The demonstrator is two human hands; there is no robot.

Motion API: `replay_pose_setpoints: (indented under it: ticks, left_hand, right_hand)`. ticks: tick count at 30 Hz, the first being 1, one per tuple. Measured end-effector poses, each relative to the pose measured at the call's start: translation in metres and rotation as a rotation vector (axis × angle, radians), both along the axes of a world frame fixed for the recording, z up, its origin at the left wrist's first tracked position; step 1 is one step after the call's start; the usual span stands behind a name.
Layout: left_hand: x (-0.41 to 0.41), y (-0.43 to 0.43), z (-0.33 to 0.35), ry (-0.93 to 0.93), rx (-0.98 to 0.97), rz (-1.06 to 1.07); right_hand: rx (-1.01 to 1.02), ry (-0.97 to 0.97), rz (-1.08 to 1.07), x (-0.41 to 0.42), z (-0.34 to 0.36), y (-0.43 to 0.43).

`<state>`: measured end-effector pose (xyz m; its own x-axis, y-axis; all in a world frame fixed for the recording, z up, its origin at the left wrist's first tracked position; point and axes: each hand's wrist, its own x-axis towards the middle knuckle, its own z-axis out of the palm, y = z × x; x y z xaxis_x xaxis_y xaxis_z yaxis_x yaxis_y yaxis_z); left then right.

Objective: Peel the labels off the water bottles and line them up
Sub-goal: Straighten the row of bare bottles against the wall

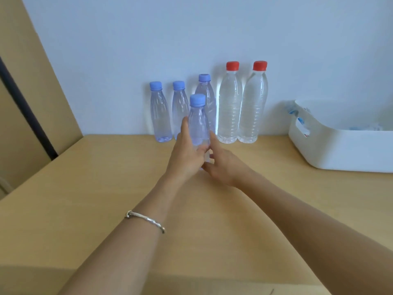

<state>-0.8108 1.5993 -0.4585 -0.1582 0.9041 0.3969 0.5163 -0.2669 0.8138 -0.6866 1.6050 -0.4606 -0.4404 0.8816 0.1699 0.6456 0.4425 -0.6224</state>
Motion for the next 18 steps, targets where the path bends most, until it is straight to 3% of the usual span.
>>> replay_pose_setpoints:
  ticks: [9,18]
  left_hand:
    - [-0.1,0.021,-0.005,-0.024,0.049,0.129]
    - [-0.151,0.064,-0.007,-0.058,0.011,0.205]
  right_hand:
    - [-0.02,-0.112,0.095,-0.095,-0.01,0.016]
    - [0.068,-0.062,0.115,-0.154,-0.024,0.049]
